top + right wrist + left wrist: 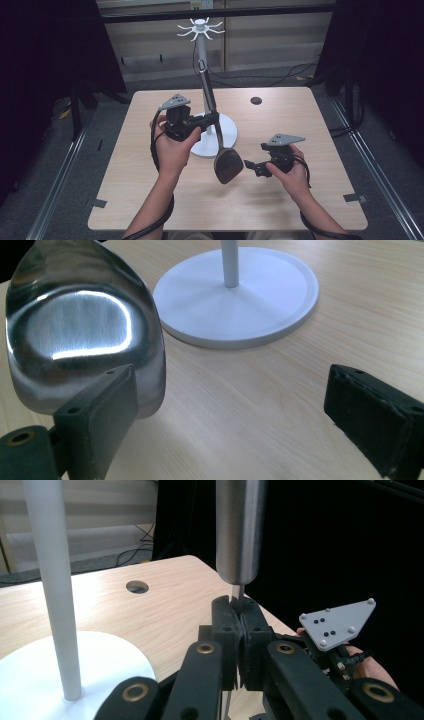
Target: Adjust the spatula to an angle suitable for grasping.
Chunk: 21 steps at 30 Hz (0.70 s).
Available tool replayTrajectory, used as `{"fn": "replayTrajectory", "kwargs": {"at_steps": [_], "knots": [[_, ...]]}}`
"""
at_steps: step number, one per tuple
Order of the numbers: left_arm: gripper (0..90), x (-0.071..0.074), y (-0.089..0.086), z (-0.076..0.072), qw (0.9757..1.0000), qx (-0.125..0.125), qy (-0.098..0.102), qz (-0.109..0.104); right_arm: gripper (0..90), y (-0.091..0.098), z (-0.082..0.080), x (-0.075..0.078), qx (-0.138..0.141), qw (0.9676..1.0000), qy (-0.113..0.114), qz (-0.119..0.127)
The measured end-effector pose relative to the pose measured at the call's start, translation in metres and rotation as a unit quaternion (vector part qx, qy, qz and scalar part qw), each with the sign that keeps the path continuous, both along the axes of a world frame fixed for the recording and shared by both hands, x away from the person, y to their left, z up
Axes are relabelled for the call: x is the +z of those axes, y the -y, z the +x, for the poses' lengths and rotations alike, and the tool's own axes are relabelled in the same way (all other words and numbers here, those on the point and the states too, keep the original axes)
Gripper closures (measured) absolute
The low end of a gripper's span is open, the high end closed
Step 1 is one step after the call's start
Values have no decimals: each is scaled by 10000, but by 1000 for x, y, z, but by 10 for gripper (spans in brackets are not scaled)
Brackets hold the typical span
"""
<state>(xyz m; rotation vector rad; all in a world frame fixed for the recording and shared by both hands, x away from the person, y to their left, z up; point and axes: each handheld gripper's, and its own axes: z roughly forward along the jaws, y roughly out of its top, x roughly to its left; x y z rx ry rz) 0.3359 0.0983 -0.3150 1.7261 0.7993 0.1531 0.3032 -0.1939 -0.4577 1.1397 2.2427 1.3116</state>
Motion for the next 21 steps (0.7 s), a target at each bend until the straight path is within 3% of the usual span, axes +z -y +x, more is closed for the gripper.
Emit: {"fn": "replayTrajectory", "kwargs": {"at_steps": [9,21], "knots": [[882,9,6,2,9996,-76,207,191,66,3,1,-2,-44,10000,-14,29],[881,21,14,18,9990,-113,257,359,66,4,0,-1,-21,10000,-27,5]]}}
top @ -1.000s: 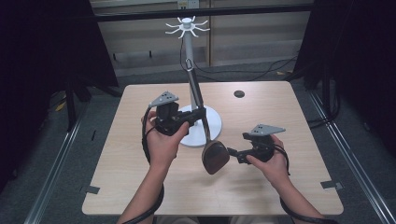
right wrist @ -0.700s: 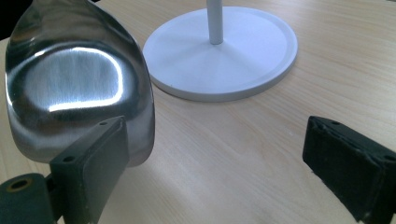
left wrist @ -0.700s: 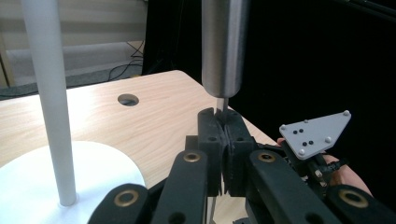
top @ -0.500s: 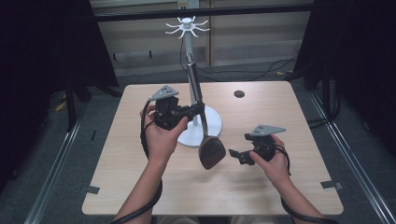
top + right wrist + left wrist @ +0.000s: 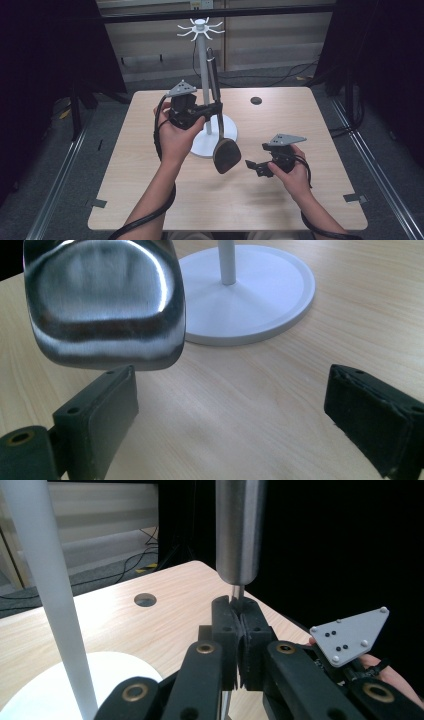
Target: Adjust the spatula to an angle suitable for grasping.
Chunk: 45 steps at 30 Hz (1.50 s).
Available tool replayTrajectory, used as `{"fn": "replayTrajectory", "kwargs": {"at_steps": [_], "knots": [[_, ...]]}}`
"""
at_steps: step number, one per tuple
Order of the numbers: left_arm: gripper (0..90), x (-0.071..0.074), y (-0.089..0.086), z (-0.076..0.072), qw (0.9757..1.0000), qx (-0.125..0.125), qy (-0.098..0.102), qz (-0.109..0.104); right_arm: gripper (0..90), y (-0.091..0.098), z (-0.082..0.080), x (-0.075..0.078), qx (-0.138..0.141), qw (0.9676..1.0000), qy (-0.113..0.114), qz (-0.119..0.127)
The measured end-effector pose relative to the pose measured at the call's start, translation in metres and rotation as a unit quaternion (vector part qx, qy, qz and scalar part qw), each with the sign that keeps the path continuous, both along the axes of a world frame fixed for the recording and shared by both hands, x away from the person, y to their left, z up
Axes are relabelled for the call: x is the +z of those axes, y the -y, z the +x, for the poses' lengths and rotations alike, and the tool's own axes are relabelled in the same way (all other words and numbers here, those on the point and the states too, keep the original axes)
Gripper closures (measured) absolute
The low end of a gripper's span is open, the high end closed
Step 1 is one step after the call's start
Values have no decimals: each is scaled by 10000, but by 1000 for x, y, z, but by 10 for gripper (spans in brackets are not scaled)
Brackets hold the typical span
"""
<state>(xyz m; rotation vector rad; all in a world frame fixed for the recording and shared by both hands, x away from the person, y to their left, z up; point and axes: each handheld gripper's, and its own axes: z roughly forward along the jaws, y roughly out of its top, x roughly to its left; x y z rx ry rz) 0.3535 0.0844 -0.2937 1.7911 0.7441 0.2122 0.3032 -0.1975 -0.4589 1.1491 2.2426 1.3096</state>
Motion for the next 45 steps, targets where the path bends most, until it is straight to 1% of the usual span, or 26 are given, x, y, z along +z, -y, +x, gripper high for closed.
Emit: {"fn": "replayTrajectory", "kwargs": {"at_steps": [1,5,8,13,16,21,26,27,29,33,35,37,39,42,45], "knots": [[881,1,1,2,10000,-16,20,29,66,0,0,0,-3,10000,-4,-4],[881,2,3,7,10000,-18,-24,66,66,1,0,0,13,10000,-1,9],[882,3,6,13,9999,-41,-44,118,66,2,-1,1,-4,10000,-2,52],[881,6,9,20,9999,-55,-26,107,67,6,-3,-1,-26,10000,-9,16],[881,7,10,23,10000,-21,-26,90,67,8,-3,0,-34,10000,15,33],[881,6,9,29,10000,42,-61,63,67,11,-7,0,-60,10000,-20,40],[881,4,8,33,9999,79,-88,77,67,13,-8,1,-93,9999,-17,63],[881,4,7,34,9998,110,-101,107,67,13,-9,1,-79,10000,-20,56],[881,3,7,35,9999,110,-95,80,67,14,-9,1,-90,9999,-17,55],[881,3,5,37,9998,144,-102,107,67,14,-10,2,-79,10000,-2,59],[881,3,5,38,9997,193,-92,92,67,14,-10,1,-79,9999,-16,67],[881,3,4,38,9997,201,-77,141,67,14,-10,1,-75,10000,-28,47],[881,3,4,38,9997,199,-90,135,67,14,-10,2,-59,10000,-13,76],[881,2,4,40,9997,207,-81,124,67,13,-10,1,-48,10000,-16,54],[880,1,4,40,9996,210,-81,175,67,13,-10,1,-51,10000,-18,53]]}}
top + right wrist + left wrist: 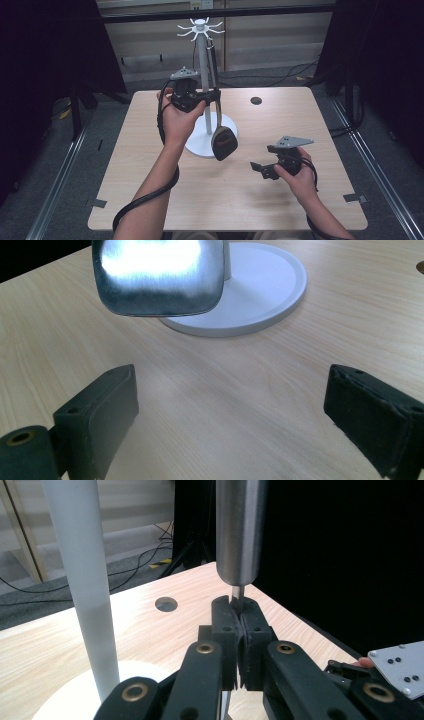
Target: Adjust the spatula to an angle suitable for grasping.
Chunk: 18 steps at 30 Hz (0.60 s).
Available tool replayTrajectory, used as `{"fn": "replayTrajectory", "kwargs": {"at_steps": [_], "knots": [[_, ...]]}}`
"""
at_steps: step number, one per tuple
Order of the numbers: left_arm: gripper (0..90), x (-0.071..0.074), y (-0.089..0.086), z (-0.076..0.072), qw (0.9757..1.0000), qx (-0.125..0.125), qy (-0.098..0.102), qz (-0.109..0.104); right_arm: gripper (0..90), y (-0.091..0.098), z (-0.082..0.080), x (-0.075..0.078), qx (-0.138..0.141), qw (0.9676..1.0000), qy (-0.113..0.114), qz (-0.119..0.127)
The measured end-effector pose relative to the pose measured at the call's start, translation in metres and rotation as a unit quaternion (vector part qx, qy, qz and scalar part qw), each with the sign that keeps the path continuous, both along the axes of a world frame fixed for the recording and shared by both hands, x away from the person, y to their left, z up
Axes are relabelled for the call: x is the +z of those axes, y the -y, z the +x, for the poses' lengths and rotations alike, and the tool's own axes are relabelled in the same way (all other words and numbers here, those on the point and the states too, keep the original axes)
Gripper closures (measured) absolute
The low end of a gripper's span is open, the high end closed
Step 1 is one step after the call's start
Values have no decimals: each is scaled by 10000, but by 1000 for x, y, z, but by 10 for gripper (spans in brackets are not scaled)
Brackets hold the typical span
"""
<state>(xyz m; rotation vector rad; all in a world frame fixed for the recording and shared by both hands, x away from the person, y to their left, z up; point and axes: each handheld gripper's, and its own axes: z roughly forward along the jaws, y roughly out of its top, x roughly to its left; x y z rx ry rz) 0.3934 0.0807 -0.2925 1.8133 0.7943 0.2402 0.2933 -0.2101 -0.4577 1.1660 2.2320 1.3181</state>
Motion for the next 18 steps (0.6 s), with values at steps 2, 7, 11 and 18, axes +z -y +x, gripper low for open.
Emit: {"fn": "replayTrajectory", "kwargs": {"at_steps": [2,7,11,18], "knots": [[880,-1,1,0,10000,19,26,-25,67,0,0,0,-3,10000,11,17],[877,-2,-1,2,10000,31,76,17,67,1,1,-1,1,10000,-14,6],[869,-4,-3,4,9999,83,60,-58,67,2,1,-1,-30,10000,-19,11],[857,-5,-7,4,9998,167,102,-102,68,3,-1,0,-30,10000,7,-7]]}}
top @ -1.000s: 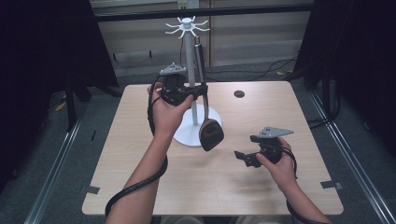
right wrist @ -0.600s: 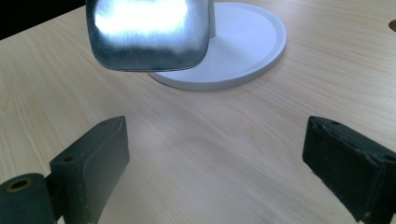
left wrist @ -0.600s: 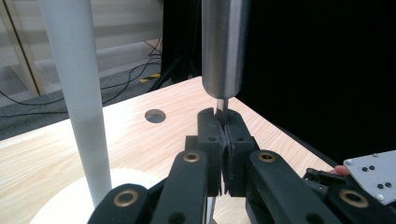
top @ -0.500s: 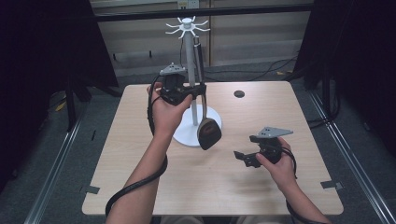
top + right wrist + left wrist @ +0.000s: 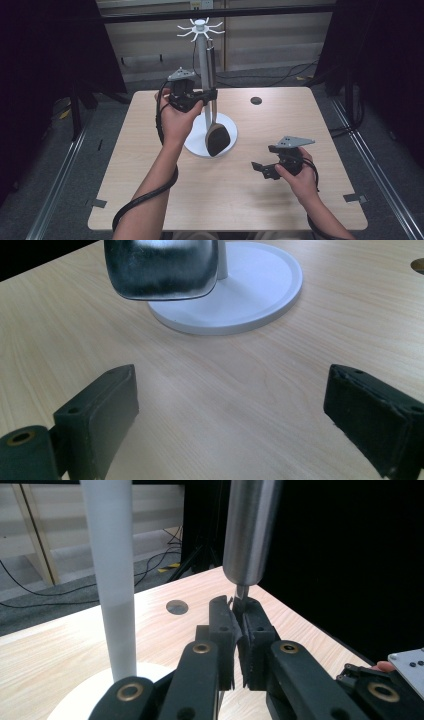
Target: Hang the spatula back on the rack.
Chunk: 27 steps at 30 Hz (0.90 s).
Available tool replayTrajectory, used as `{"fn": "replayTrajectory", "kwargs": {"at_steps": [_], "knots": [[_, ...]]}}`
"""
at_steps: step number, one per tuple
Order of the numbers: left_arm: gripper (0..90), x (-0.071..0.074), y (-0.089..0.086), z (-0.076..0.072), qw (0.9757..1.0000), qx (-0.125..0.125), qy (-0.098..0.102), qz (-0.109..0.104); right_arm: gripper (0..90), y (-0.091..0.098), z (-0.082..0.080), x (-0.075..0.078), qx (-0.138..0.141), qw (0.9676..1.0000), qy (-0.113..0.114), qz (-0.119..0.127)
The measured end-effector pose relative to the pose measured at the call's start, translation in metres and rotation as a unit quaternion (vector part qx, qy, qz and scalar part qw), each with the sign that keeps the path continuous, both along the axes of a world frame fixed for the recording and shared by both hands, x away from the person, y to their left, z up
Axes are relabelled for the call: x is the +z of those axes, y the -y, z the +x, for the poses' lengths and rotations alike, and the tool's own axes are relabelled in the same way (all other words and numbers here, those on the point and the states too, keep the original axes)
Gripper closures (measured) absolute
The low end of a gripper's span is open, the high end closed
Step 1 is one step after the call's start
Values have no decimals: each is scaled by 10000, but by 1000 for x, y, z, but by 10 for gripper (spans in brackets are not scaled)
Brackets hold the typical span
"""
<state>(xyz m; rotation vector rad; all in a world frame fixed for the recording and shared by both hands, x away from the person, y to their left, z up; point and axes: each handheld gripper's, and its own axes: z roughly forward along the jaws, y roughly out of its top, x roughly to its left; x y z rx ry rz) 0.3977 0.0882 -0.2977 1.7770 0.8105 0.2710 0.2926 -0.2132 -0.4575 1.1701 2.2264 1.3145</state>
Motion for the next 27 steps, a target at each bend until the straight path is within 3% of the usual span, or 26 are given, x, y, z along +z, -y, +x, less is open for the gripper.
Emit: {"fn": "replayTrajectory", "kwargs": {"at_steps": [4,19,24,27], "knots": [[840,1,-2,0,9999,77,-6,-111,68,0,0,1,9,10000,-5,3],[698,4,-2,3,9997,127,172,-97,68,1,-1,1,34,10000,-2,-21],[653,4,1,4,9996,106,150,-196,68,4,-2,2,-8,10000,0,-12],[625,4,3,3,9997,108,190,-114,68,5,-3,2,-7,10000,-22,3]]}}
